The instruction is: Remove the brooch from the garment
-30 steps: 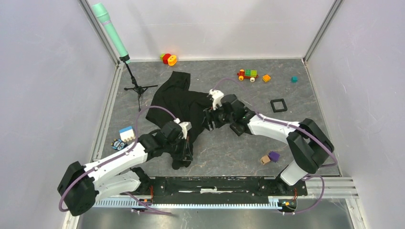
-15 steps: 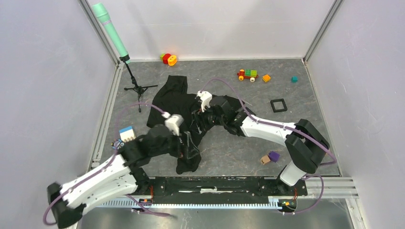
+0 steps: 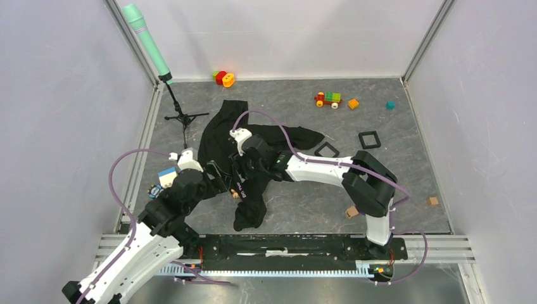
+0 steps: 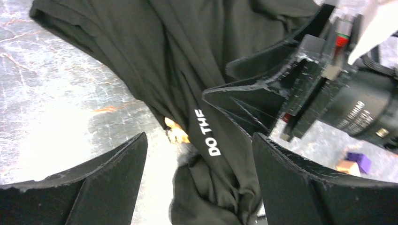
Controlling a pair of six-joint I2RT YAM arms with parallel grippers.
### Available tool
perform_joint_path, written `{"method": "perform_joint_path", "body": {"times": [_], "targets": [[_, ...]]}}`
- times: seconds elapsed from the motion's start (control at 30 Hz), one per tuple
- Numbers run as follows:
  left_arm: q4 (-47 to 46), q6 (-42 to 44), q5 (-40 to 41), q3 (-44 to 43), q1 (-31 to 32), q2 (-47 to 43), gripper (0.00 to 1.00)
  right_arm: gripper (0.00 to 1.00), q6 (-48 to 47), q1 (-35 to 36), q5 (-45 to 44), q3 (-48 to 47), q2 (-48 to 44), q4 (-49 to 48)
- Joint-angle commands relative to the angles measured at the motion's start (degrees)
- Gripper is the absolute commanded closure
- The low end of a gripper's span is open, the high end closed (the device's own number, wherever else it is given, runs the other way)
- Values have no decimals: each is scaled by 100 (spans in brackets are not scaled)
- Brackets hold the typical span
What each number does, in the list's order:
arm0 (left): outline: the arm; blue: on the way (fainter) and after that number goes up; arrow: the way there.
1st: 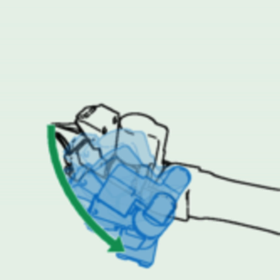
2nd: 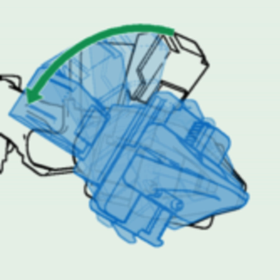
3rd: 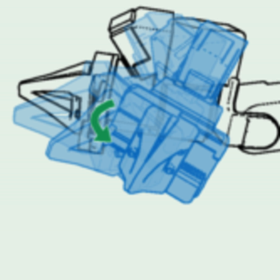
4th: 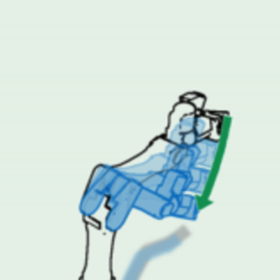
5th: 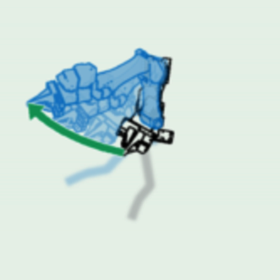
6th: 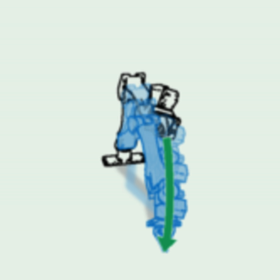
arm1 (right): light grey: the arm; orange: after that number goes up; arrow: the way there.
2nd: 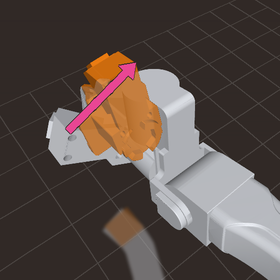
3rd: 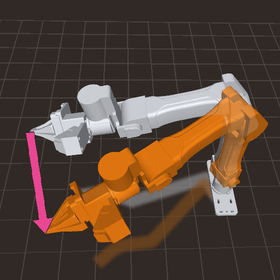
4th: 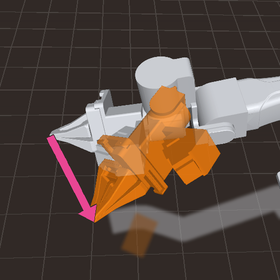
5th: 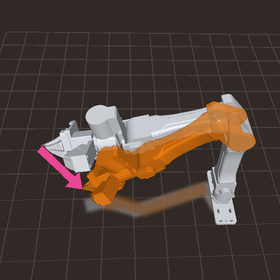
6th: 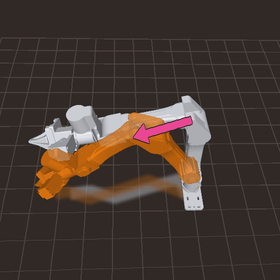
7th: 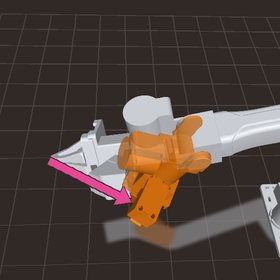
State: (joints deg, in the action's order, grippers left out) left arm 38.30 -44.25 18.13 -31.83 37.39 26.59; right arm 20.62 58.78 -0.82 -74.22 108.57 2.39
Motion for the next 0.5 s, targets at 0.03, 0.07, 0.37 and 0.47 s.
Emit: {"method": "perform_joint_path", "body": {"times": [0.03,0.07,0.37,0.47], "targets": [[-1109,-297,110,552,-633,482,14,43,236,-7,-638,-243,274,284],[-1263,-280,-22,669,-826,634,14,42,257,-8,-648,-235,323,287],[-2850,-471,-1779,1247,-2321,1804,17,76,243,1,-395,-243,507,209],[-3161,-493,-1978,1293,-2469,2264,17,98,256,5,-515,50,74,-34]]}}
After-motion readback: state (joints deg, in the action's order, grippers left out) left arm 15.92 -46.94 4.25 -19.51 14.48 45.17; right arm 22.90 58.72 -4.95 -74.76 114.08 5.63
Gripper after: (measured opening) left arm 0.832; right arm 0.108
